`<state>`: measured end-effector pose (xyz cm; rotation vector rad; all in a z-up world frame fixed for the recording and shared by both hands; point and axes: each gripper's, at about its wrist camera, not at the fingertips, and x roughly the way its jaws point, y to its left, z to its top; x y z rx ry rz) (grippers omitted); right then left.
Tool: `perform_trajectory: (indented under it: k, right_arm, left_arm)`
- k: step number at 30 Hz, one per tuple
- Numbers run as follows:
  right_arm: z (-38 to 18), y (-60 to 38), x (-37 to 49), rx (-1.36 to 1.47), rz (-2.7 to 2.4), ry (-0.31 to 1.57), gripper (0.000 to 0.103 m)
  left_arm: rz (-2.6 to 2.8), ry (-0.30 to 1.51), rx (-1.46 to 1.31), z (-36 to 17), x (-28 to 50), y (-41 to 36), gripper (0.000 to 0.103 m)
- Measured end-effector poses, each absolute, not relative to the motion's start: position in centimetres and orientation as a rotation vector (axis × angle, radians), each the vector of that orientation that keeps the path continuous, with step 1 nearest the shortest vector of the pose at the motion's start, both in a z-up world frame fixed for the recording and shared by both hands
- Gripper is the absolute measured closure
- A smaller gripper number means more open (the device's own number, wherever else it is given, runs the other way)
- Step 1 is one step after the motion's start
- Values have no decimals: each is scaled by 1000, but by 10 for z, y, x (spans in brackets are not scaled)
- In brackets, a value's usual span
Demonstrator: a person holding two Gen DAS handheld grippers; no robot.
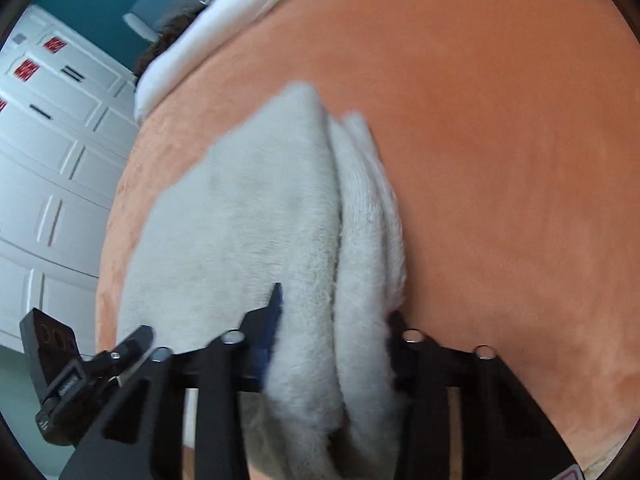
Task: Fold small clothes
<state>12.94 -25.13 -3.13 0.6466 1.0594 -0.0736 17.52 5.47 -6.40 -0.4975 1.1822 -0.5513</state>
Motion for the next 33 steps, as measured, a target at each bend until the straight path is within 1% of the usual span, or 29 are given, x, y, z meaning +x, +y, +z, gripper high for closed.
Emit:
perform_trajectory:
  k: [4, 6, 7, 8, 9, 11, 13, 16, 17, 19, 20, 21, 23, 24, 25, 27, 29, 31, 32, 33]
  right_arm:
    - [43, -240, 125, 565, 13, 842, 73]
    - [50, -241, 122, 559, 35, 803, 71]
    - [39, -242, 124, 551, 28, 823, 70]
    - [23, -243, 129, 540, 12, 862, 66]
    - [-10, -245, 138, 537, -9, 956, 64]
    - [-53, -245, 143, 483, -105, 1126, 65]
    - [-35, -246, 131, 540, -90, 1015, 65]
    - [13, -235, 111, 487, -93, 905, 68]
    - [24, -228, 102, 462, -81, 875, 68]
    - [25, -215, 99, 405, -55, 895, 78]
    - [12, -205, 104, 351, -51, 949, 89]
    - [-4, -201, 105, 305, -66, 1006, 96]
    - [-48, -195, 116, 214, -108, 1123, 97]
    - [-58, -196, 118, 199, -108, 1119, 98]
    - [-58, -196, 118, 184, -116, 1098, 99]
    - [-52, -202, 127, 223, -119, 1124, 99]
    - [-51, -208, 134, 248, -107, 1169, 98]
    - [-45, -209, 144, 262, -100, 1170, 98]
    - [-35, -214, 129, 286, -102, 1146, 96]
    - [-28, -219, 104, 321, -96, 1100, 91]
  left_arm:
    - [-636, 1017, -456, -2, 172, 62, 60]
    - [-643, 982, -464, 8, 168, 69, 57]
    - [-628, 985, -449, 4, 169, 68, 55]
    - [-597, 1004, -413, -9, 169, 66, 51]
    - [-553, 1052, -368, -30, 170, 61, 49]
    - [-428, 1170, -271, -67, 178, 49, 51]
    - [-423, 1104, -334, -60, 165, 61, 49]
    - [-397, 1033, -315, -26, 139, 75, 50]
    - [-390, 1004, -296, -14, 132, 75, 48]
    - [-376, 993, -245, -4, 124, 67, 46]
    - [-376, 1000, -218, -5, 122, 63, 45]
    - [-374, 1020, -175, -13, 121, 56, 45]
    - [-340, 1103, -74, -41, 125, 38, 45]
    - [-334, 1139, -48, -58, 130, 31, 43]
    - [-326, 1153, -39, -68, 131, 29, 43]
    - [-309, 1141, -61, -73, 137, 31, 38]
    - [-296, 1142, -61, -68, 137, 34, 38]
    - [-280, 1130, -36, -60, 130, 34, 38]
    - [-273, 1117, -25, -54, 127, 33, 39]
    - [-267, 1104, -14, -49, 121, 32, 35]
